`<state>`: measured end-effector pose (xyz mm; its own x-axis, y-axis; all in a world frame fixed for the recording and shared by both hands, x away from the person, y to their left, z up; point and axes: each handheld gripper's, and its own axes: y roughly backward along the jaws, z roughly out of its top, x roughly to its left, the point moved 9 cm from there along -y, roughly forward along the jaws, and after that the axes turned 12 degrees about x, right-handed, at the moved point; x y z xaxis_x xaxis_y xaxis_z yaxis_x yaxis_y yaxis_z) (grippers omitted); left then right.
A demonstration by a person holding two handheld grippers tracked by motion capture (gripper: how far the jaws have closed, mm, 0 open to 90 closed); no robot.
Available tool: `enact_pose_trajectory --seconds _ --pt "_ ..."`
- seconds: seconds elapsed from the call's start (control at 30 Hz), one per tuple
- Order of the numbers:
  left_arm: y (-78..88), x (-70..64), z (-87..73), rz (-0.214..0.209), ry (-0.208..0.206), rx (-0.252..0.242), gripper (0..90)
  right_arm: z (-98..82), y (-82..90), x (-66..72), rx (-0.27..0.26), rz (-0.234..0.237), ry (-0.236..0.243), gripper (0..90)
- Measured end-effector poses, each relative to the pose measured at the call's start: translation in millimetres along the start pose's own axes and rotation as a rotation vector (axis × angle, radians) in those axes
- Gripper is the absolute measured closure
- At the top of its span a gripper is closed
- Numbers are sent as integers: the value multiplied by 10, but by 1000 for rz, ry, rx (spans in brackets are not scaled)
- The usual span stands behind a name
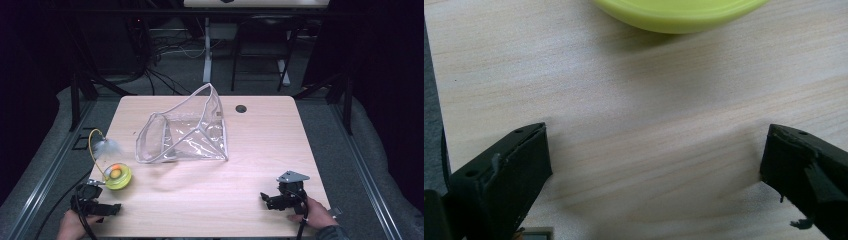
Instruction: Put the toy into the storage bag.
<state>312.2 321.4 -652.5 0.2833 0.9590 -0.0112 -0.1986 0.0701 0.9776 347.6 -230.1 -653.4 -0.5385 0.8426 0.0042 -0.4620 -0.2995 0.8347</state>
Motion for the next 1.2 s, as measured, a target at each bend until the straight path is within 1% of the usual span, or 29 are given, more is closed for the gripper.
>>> enact_pose_trajectory --seconds 0.33,0.5,0.6,0.63,0.73,0.8,0.87,0.97,1.0,1.03,1.1,1.2 --pt "0 0 2 0 -1 1 0 0 0 0 0 1 0 0" --pt "0 -1 3 0 3 15 0 0 0 0 0 0 0 0" --pt "7 7 -5 4 3 41 1 0 0 0 0 0 0 0" --pt "13 1 -7 -6 8 45 2 -1 1 -1 1 -1 0 0" --pt "30 1 -10 -10 6 47 2 0 0 0 0 0 0 0" --pt "73 -15 9 -19 11 29 3 0 0 0 0 0 0 0" --pt "91 -16 16 -19 10 26 3 0 0 0 0 0 0 0" --pt "138 -16 37 -23 17 4 3 0 0 0 0 0 0 0" --pt "170 -11 49 -24 30 -15 4 0 0 0 0 0 0 0" --pt "170 -11 49 -24 30 -15 4 0 0 0 0 0 0 0" --pt "223 -1 67 -29 34 -38 5 0 0 0 0 0 0 0" --pt "248 -6 80 -31 37 -50 3 0 0 0 0 0 0 0"
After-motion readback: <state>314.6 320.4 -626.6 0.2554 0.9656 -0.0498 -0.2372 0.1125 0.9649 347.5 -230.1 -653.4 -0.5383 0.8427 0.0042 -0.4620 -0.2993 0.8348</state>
